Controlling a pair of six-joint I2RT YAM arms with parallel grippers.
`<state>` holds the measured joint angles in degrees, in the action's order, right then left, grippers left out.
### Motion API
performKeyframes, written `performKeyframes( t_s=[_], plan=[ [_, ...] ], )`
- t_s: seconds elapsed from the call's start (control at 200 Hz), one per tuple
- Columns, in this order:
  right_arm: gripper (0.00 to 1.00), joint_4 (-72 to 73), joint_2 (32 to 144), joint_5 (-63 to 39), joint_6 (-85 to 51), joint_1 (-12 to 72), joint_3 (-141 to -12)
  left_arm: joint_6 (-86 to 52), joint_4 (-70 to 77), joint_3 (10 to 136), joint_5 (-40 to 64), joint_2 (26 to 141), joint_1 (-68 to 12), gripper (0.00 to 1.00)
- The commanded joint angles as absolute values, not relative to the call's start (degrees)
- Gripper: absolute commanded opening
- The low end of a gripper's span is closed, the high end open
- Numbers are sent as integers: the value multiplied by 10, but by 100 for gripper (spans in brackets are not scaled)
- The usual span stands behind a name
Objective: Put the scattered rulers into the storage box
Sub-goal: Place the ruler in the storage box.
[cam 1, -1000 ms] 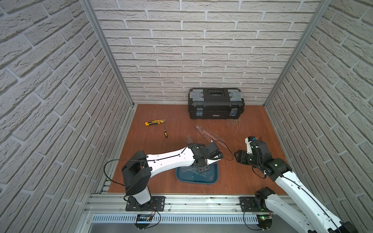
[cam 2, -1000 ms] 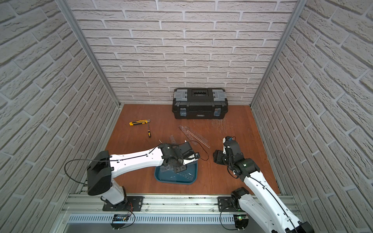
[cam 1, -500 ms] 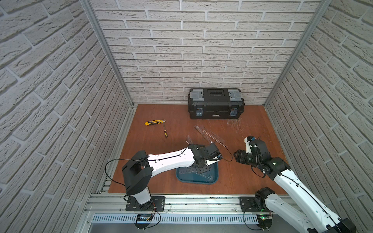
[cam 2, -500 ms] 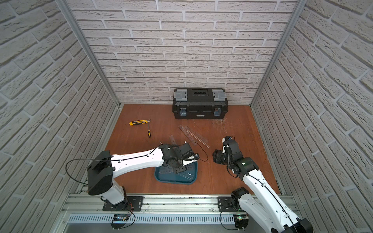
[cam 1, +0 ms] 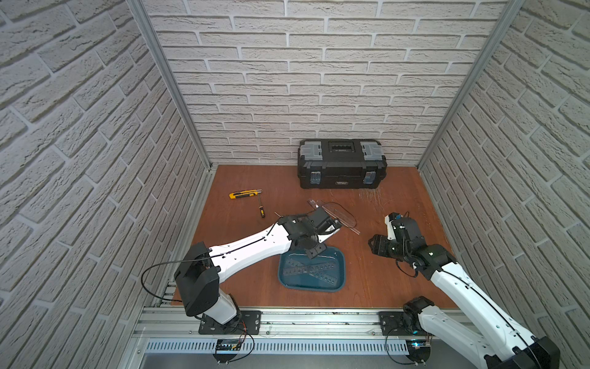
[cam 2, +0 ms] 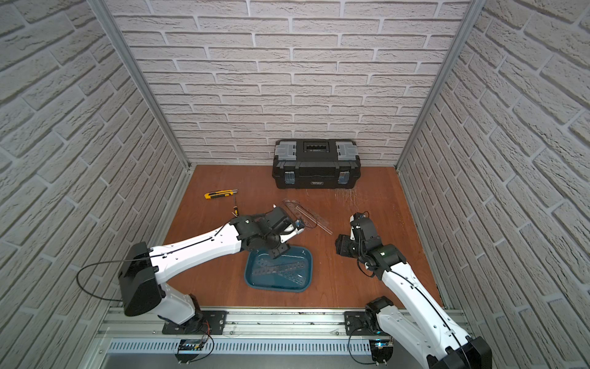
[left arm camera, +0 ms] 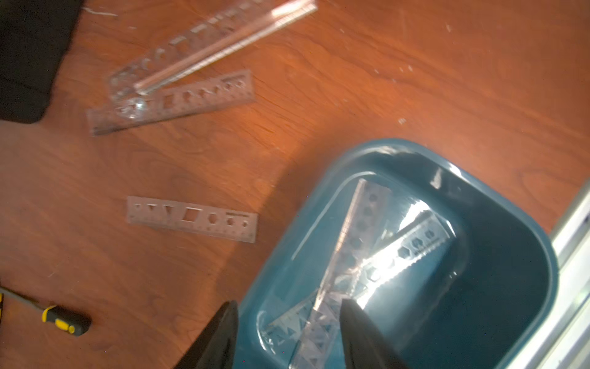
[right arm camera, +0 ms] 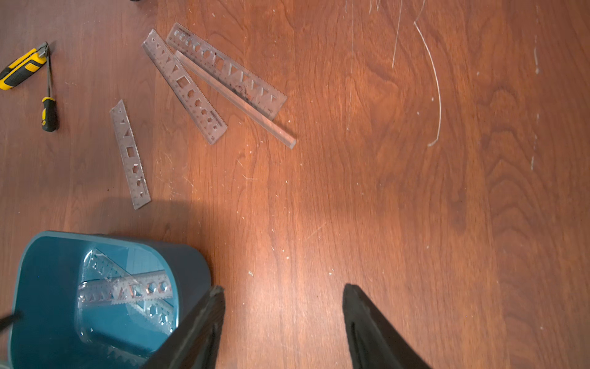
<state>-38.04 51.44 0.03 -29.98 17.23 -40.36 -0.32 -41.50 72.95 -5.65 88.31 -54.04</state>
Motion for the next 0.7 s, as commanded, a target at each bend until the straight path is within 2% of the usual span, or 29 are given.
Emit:
performKeyframes(
  t_s=[0.0, 0.335, 0.695],
  plan=[
    [62, -349, 546, -3, -275, 170, -442, -42, -382, 766, -18, 877, -494, 56],
    [57, -322, 705, -43, -251, 173, -544, -124, -410, 890, 65, 984, -345, 57],
    [58, -315, 871, -54, -234, 214, -631, -140, -444, 962, 114, 1100, -266, 56]
  ],
)
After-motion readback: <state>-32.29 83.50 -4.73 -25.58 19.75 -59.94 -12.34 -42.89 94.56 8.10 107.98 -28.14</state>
